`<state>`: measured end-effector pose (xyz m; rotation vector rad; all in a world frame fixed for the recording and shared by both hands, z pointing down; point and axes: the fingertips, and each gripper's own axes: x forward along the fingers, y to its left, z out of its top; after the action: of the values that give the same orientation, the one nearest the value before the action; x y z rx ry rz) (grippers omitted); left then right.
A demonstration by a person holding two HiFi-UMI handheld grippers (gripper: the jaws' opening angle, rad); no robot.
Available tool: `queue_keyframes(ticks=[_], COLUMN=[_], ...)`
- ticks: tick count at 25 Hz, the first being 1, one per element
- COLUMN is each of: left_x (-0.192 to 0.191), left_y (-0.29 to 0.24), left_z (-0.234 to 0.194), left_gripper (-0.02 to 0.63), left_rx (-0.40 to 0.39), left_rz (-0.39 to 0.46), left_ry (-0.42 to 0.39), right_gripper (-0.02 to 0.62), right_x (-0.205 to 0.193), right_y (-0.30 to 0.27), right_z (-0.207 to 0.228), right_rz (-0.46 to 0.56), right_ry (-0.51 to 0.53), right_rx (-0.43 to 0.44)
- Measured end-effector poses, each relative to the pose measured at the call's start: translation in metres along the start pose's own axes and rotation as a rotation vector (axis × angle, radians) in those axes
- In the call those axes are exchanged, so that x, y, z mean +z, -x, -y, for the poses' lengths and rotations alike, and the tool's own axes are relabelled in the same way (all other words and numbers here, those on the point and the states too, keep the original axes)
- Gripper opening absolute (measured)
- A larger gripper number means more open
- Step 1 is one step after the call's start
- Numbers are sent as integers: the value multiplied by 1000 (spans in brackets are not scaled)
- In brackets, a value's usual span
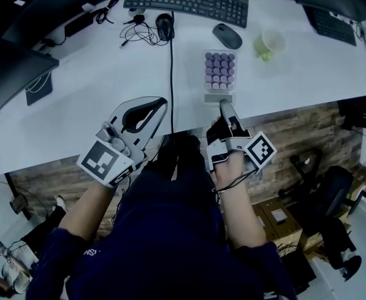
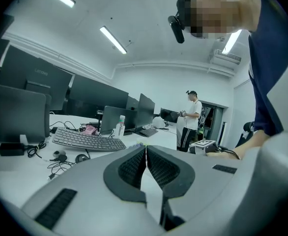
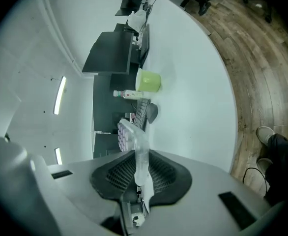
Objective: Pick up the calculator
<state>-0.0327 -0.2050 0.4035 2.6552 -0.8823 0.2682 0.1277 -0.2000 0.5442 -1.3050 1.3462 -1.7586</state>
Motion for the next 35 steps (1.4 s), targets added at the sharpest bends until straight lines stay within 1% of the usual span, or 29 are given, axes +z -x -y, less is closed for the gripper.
queue_keyframes(ticks=[11,19,35], left_x=[36,61,99], left_y=[15,24,36], left_z=[6,14,23], left_gripper=[34,34,34], left_rx=[14,16,12], left_rz=[76,126,195], left_ry=[-44,-80,-143], right_gripper=[80,80,80], right_x=[7,6,-2], right_y=[10,22,41], right_z=[-54,-91,-155], right_rz=[17,21,16], right_ry=[64,87,126], right_rx=[101,175,320])
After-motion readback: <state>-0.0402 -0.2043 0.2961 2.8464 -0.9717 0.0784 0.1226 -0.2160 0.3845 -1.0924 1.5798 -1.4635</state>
